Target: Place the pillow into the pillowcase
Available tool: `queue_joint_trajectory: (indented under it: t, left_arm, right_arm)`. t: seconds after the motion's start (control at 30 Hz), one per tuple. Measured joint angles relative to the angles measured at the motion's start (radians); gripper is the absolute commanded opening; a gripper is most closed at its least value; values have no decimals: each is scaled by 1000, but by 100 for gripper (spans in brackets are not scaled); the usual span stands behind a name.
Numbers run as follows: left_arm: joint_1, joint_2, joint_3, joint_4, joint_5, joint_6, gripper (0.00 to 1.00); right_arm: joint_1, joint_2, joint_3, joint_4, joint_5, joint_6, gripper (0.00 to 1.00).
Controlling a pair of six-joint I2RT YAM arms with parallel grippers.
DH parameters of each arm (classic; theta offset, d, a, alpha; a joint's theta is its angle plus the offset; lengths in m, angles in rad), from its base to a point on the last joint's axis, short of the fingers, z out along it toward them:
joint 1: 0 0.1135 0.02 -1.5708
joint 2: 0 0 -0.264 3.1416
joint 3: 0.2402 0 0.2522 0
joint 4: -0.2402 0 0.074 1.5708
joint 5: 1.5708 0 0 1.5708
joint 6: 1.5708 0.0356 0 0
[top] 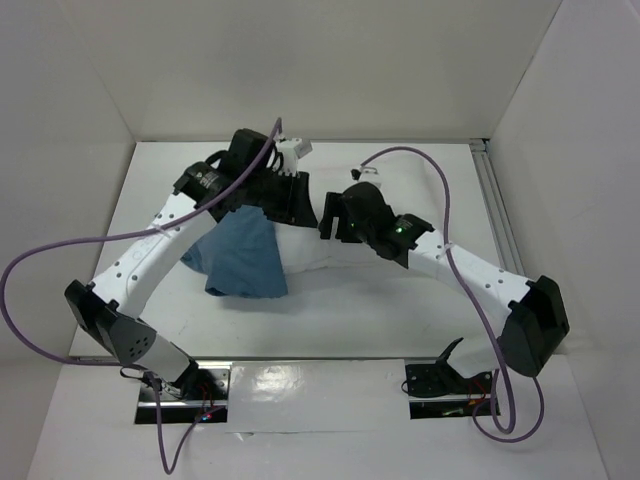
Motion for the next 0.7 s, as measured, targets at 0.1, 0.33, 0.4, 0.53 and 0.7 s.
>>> queue_joint_trajectory:
  t: [0.1, 0.33, 0.4, 0.53, 0.7]
  left_arm:
    - [0, 12, 119, -49, -30, 72, 5]
    - [49, 88, 229, -121, -275, 34, 79]
    - [64, 129, 236, -134, -391, -3, 80]
    - [68, 189, 224, -174, -562, -51, 82]
    - [44, 191, 153, -199, -674, -75, 69]
  right_arm:
    - [4, -2, 111, -76, 72, -46, 92]
    - [-96, -8, 328, -209, 225, -120, 100]
    - [-204, 3, 362, -234, 211, -130, 100]
    - [-435, 46, 375, -264, 143, -136, 100]
    - [-608, 56, 265, -264, 14, -139, 100]
